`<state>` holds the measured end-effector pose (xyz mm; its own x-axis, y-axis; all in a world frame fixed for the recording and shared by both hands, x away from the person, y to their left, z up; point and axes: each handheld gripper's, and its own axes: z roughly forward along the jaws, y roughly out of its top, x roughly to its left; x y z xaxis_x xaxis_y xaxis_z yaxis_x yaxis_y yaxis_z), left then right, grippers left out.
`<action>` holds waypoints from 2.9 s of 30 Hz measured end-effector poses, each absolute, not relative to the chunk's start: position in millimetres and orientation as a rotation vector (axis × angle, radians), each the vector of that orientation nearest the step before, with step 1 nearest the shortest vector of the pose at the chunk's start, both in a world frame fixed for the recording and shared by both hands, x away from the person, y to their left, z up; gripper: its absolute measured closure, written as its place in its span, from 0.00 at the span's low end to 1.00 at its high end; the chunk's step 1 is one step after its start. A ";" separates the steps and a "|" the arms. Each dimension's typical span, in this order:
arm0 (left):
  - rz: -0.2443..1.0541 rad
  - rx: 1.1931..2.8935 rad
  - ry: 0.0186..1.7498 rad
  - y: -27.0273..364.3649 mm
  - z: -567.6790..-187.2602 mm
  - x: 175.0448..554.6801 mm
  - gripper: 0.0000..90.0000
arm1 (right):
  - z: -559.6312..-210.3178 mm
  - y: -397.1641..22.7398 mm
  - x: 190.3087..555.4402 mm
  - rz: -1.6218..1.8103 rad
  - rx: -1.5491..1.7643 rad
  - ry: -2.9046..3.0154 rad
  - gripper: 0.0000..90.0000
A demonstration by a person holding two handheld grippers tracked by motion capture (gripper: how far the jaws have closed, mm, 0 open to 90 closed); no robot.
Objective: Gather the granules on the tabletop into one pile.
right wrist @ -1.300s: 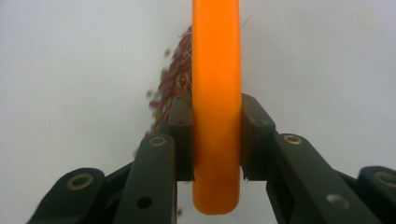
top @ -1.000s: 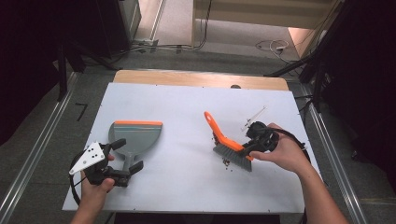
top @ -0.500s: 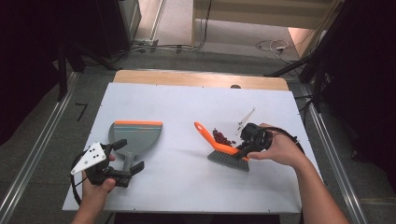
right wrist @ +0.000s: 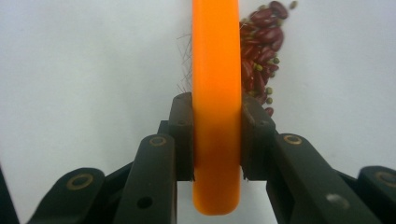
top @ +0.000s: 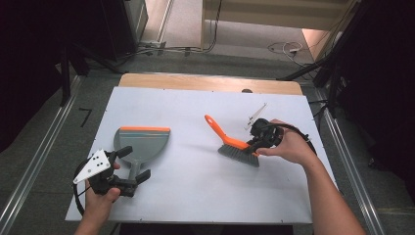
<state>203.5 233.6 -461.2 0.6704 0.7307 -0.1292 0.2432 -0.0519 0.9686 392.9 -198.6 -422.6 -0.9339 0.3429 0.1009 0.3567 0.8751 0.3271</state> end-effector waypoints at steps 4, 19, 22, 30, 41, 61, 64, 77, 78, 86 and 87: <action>0.479 1.618 0.813 233.6 -460.8 203.3 0.00 | -422.6 -196.5 396.5 -0.533 -0.573 -3.005 0.76; 0.481 1.619 0.810 234.9 -460.4 203.0 0.00 | -419.7 -191.9 408.6 -0.519 -0.622 -3.023 0.76; 0.480 1.620 0.811 234.6 -460.4 203.0 0.00 | -417.7 -192.0 409.5 -0.537 -0.621 -3.006 0.76; 0.483 1.617 0.810 234.4 -460.0 203.6 0.00 | -398.9 -203.4 411.3 -0.733 -0.910 -2.775 0.76; 0.480 1.620 0.807 233.7 -460.1 203.4 0.00 | -437.0 -172.9 402.9 -0.812 -1.196 -2.513 0.76; 0.477 1.618 0.806 232.7 -460.9 204.8 0.00 | -431.2 -212.3 412.9 -0.851 -1.334 -2.497 0.76; 0.478 1.619 0.807 233.0 -460.7 204.5 0.00 | -424.3 -218.7 407.8 -0.895 -1.337 -2.499 0.76; 0.483 1.624 0.809 232.0 -460.4 205.5 0.00 | -419.1 -282.0 357.2 -1.260 -1.466 -2.495 0.76; 0.481 1.624 0.810 231.6 -460.7 205.8 0.00 | -419.6 -285.4 354.4 -1.280 -1.474 -2.496 0.76; 0.483 1.623 0.822 233.1 -462.8 207.9 0.00 | -430.7 -315.3 329.2 -1.519 -1.542 -2.481 0.76; 0.483 1.622 0.825 233.8 -463.0 208.2 0.00 | -431.9 -317.9 326.7 -1.533 -1.552 -2.480 0.76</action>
<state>208.2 233.8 -463.0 0.6632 0.7374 -0.1279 0.2488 -0.0561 0.9669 326.7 -317.9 -431.9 -0.5483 0.7757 0.3126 0.6263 0.1332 0.7681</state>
